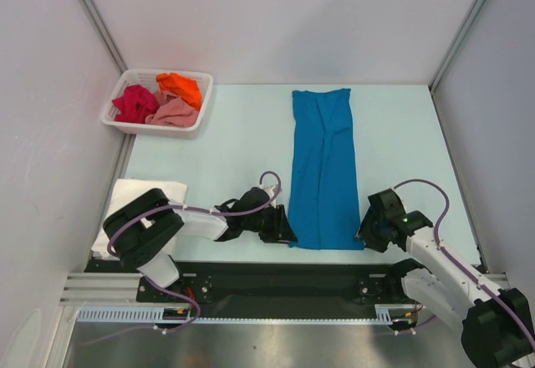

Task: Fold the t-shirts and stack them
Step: Fold the tshirt

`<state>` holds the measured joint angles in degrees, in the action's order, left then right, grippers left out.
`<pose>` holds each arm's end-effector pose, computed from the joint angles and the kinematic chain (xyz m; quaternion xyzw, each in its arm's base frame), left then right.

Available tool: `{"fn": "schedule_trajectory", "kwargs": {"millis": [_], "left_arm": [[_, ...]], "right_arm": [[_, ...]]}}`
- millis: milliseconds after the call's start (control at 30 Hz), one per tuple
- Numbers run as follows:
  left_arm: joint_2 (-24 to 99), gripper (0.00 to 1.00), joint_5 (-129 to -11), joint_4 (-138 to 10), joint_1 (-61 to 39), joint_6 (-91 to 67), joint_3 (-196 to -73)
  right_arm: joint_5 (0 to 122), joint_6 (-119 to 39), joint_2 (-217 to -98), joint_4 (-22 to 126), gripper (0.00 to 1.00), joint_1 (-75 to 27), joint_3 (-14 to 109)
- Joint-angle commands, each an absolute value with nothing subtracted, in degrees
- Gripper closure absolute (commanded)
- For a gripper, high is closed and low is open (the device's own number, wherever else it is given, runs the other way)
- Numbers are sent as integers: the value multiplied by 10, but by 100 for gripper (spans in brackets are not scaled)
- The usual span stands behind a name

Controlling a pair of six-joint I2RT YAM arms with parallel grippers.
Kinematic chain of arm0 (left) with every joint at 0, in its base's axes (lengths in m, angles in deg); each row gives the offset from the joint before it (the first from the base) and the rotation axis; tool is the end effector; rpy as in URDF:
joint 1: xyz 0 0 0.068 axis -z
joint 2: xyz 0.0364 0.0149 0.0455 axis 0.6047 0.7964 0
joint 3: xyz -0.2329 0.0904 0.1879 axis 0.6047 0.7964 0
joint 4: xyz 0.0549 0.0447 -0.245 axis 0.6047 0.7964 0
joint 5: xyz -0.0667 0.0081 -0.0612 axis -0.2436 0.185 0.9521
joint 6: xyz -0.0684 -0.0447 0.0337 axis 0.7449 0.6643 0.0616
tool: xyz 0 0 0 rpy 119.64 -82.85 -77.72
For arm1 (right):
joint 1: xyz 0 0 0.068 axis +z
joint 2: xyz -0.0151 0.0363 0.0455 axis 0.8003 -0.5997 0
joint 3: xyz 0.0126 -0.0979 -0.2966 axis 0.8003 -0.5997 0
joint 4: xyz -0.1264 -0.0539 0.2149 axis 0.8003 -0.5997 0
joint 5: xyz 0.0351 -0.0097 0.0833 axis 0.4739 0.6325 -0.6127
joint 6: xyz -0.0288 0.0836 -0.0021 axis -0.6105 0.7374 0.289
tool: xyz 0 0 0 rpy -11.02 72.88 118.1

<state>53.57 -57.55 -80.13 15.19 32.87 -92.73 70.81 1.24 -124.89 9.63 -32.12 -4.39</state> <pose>0.1634 -0.2581 0.1386 0.0395 0.9036 -0.4162 0.0933 0.1107 0.0392 0.1564 0.2330 0.9524 0.0950 0.1720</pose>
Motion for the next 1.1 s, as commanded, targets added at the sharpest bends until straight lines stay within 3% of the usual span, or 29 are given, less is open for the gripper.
{"fn": "schedule_trajectory", "kwargs": {"millis": [0, 267, 367, 467, 500, 567, 767, 1067], "left_arm": [[552, 60, -590, -762, 159, 319, -918], [562, 69, -586, -770, 159, 319, -918], [564, 73, -585, -776, 159, 320, -915], [565, 82, -585, -777, 159, 321, -915], [565, 83, -586, -779, 159, 321, -917], [564, 89, -581, -781, 159, 325, -921], [548, 95, -573, -789, 163, 342, -932], [527, 95, -571, -801, 164, 359, -917]], "right_arm": [[748, 28, -1261, 89, 52, -317, -44], [759, 38, -1273, 89, 52, -295, -43], [750, 36, -1269, 91, 57, -295, -45], [744, 43, -1256, 91, 70, -288, -50], [744, 48, -1253, 90, 83, -283, -50], [746, 67, -1243, 85, 100, -278, -48], [791, 86, -1203, 33, 100, -282, -4], [865, 143, -1162, -42, 100, -238, 44]]}}
